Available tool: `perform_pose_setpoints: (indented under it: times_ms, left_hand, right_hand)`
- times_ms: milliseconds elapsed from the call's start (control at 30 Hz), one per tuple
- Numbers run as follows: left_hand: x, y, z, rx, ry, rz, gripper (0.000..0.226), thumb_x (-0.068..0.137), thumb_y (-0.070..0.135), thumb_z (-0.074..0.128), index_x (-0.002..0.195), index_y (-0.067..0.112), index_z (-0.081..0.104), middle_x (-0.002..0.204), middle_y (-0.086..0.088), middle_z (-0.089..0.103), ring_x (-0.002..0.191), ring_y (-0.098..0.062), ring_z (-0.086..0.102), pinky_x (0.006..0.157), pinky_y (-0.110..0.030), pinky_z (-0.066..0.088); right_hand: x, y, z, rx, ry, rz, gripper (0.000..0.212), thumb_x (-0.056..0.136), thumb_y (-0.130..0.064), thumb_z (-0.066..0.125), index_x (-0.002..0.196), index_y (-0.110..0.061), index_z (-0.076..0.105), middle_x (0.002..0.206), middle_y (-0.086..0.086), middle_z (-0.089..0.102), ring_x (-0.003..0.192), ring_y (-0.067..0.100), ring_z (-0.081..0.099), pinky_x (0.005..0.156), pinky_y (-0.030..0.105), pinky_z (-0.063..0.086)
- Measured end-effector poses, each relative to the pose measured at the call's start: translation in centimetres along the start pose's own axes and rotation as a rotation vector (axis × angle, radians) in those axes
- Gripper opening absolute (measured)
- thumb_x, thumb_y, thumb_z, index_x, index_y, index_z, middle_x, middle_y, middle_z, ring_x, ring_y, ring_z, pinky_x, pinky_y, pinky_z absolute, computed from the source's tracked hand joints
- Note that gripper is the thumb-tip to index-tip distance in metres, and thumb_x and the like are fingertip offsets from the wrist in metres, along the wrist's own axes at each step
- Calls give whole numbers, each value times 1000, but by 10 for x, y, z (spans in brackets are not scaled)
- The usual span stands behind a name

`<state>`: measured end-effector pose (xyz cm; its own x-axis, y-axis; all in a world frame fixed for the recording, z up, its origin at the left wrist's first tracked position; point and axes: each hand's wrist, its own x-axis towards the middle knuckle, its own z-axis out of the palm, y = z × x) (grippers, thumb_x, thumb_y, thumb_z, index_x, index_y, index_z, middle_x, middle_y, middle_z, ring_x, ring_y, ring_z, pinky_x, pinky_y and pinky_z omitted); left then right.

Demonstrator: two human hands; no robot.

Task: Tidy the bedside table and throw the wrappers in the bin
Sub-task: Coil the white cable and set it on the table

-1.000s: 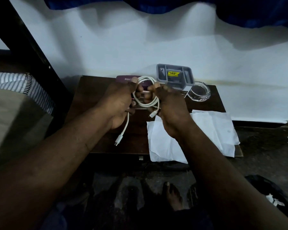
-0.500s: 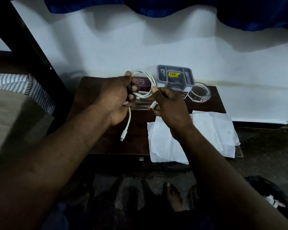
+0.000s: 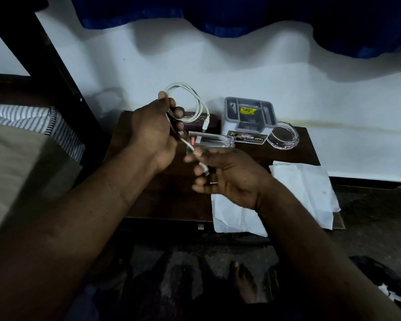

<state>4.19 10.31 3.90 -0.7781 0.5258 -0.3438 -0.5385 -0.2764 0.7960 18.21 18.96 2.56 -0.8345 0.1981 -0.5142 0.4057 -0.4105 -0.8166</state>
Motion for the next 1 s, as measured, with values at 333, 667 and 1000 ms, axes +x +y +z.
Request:
perform_pose_setpoints:
  times_ms: [333, 667, 1000]
  left_hand:
    - [-13, -11, 10, 337, 101, 81, 38, 111, 36, 41, 79, 22, 56, 63, 9, 69, 69, -13, 63, 67, -28, 54]
    - [-14, -21, 7, 447, -124, 88, 34, 110, 33, 45, 84, 16, 61, 75, 0, 75, 69, -13, 70, 65, -29, 58]
    - [-16, -29, 6, 528, -205, 165, 39, 110, 27, 47, 77, 13, 62, 78, -6, 65, 70, -20, 63, 61, -30, 57]
  right_hand:
    - [2, -11, -32, 246, 295, -327, 9, 96, -7, 66, 96, -15, 71, 81, 2, 75, 64, 12, 65, 70, 28, 59]
    - [9, -8, -29, 40, 581, -716, 5, 98, -8, 68, 102, -11, 70, 88, 8, 77, 77, 20, 70, 70, 28, 55]
    - [19, 4, -34, -1127, 913, -1062, 24, 97, -22, 64, 117, -19, 79, 98, 5, 73, 96, 31, 66, 82, 36, 53]
